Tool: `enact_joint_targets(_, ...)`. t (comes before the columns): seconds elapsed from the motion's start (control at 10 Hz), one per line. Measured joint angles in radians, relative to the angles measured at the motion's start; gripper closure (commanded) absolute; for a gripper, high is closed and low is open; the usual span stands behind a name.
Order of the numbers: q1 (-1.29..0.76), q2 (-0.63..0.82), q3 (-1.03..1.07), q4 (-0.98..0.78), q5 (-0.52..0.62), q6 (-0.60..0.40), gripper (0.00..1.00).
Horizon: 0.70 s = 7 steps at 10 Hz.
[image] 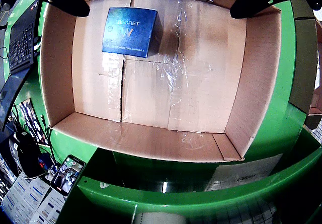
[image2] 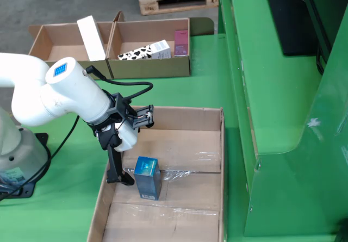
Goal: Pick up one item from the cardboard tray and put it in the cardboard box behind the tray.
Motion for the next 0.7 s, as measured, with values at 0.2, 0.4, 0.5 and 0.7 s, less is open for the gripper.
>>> enact_joint_targets(0.2, -0.001, -0.008, 0.0, 0.002, 0.0, 0.003, 0.0)
enact_joint_targets(0.4, -0.005, -0.02, 0.003, 0.0, 0.0, 0.003, 0.0)
enact_joint_targets(0.5, -0.005, -0.024, 0.003, 0.002, 0.0, 0.003, 0.0)
enact_joint_targets(0.7, -0.015, -0.047, 0.008, 0.009, 0.002, 0.003, 0.0)
